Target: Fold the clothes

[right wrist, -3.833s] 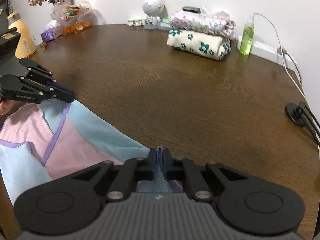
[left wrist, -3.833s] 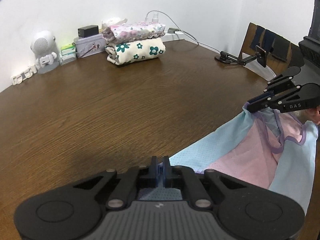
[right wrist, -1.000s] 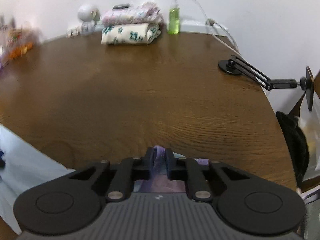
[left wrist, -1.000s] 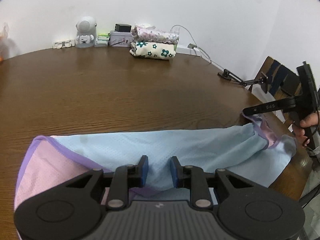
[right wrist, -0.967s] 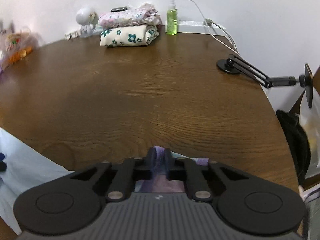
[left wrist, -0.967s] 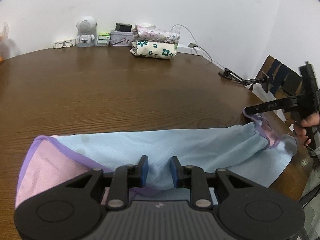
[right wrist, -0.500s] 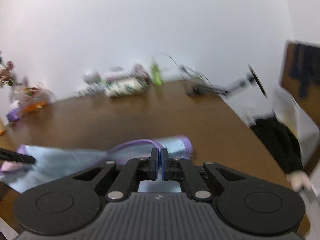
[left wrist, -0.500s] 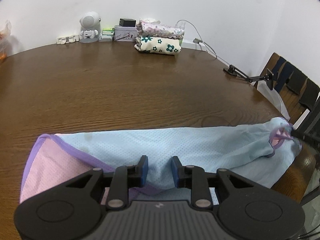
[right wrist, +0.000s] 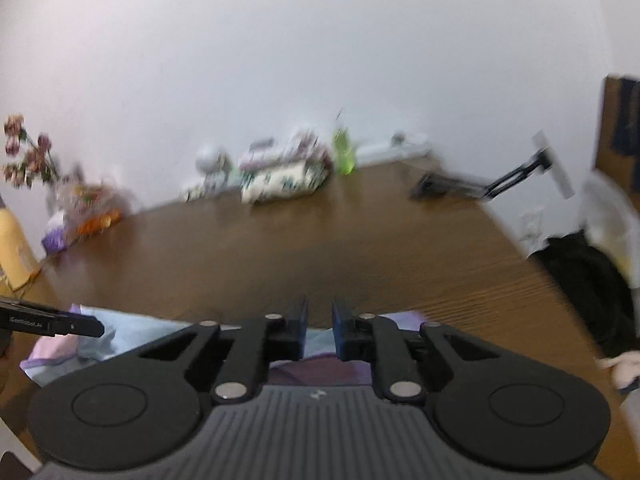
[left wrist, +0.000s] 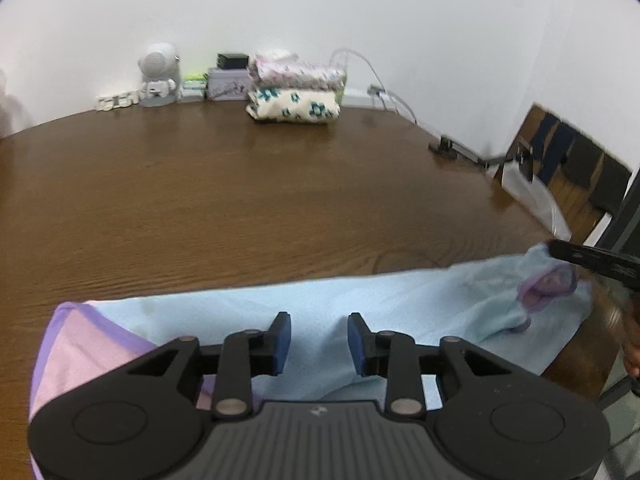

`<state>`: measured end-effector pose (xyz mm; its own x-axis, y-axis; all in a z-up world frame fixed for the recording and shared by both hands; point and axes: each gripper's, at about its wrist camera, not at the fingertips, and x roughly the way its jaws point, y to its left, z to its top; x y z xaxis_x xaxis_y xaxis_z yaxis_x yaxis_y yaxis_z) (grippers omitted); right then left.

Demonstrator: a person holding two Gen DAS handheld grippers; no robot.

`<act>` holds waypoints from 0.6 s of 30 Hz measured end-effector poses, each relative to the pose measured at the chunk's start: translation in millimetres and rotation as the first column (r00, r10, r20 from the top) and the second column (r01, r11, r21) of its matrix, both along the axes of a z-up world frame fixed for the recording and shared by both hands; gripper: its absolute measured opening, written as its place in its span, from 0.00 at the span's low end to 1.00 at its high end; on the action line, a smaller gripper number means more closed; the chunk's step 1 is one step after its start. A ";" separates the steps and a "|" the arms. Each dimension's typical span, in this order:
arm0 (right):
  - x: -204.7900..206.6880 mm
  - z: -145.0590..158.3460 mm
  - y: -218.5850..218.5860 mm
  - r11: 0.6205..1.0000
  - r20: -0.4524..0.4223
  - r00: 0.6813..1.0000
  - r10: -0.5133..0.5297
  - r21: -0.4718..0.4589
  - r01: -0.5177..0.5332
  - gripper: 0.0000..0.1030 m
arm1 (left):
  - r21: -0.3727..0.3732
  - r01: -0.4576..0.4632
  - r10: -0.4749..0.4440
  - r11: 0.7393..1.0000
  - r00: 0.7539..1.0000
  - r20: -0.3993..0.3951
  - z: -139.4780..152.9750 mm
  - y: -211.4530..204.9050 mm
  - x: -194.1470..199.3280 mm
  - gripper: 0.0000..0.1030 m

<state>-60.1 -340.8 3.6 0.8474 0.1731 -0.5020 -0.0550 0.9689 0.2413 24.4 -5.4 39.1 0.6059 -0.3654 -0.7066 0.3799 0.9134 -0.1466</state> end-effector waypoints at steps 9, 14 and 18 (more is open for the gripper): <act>4.3 -13.0 -14.5 0.985 -0.065 0.986 -0.154 -0.092 0.148 0.06 | -0.007 -0.013 0.013 1.000 1.000 -0.007 -8.4 8.1 0.9 0.28; 8.3 -2.1 -7.9 0.989 0.002 0.993 -0.115 -0.093 0.115 0.10 | -0.020 -0.045 0.045 0.999 0.999 -0.007 -8.1 13.9 0.3 0.33; 22.1 -11.0 -6.6 0.983 -0.044 0.989 -0.140 -0.128 0.133 0.10 | -0.037 -0.087 0.087 0.996 0.996 -0.002 -6.3 26.3 -5.4 0.33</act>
<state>-38.0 -347.4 -7.4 0.8307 -0.0088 -0.5566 0.0894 0.9890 0.1178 19.0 20.9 32.8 0.6360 -0.3377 -0.6938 0.2994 0.9367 -0.1815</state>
